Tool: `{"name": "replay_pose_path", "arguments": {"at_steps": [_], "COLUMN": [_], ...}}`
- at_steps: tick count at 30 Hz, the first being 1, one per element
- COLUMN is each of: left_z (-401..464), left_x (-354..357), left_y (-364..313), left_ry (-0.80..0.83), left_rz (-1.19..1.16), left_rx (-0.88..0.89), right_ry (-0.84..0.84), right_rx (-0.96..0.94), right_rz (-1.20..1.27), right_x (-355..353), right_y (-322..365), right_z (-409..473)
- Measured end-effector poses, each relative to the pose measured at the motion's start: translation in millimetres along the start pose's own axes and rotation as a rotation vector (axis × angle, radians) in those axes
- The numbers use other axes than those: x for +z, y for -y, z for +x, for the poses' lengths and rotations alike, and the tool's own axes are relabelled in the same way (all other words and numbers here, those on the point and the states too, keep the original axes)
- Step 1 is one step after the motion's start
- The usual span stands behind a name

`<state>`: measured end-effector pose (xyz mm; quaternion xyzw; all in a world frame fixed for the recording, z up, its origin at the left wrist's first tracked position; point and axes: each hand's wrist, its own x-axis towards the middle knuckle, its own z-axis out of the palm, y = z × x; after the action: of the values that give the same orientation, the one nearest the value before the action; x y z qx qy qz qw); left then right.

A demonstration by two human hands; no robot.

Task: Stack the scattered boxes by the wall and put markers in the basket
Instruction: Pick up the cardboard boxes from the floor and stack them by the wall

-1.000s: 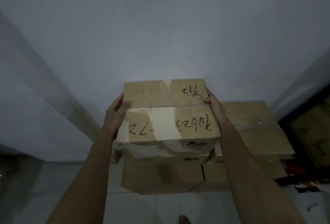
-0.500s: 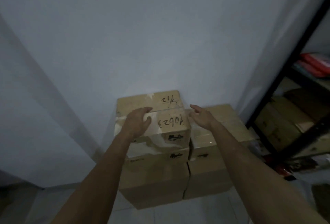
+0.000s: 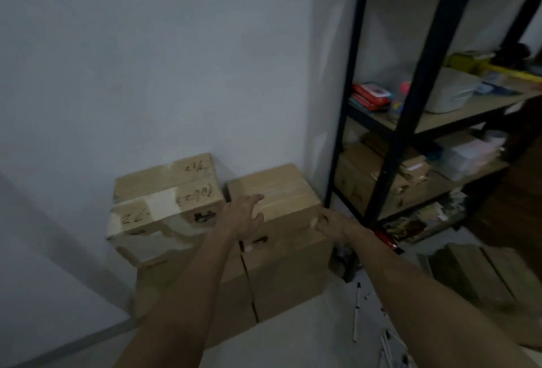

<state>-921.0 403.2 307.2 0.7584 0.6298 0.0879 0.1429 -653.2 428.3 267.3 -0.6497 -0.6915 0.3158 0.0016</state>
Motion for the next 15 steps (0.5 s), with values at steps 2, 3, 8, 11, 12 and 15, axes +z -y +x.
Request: {"name": "replay_pose_path", "arguments": {"at_steps": [2,3,8,11,12,15], "left_z": [0,-1,-14,-21,-22,-27], "left_x": [16,27,82,122,137,175], "left_y": [-44,-73,-192,-262,-287,-352], "left_ry": [0.037,0.051,0.124,0.181,0.201,0.268], "left_rz": [0.033,0.055,0.144,0.117,0.109,0.107], "left_rx": [0.013,0.023,0.040,0.081,0.103,0.147], "right_ry": [-0.021,-0.028,0.016,-0.012,-0.015,0.028], "right_rx": [0.012,0.022,0.111,0.154,0.174,0.255], "right_rz": [0.012,-0.003,-0.051,-0.011,0.018,0.049], "right_x": [-8,-15,-41,-46,-47,-45], "right_y": [-36,-61,-171,-241,-269,-344], "right_z": [-27,-43,-107,-144,-156,-190]}}
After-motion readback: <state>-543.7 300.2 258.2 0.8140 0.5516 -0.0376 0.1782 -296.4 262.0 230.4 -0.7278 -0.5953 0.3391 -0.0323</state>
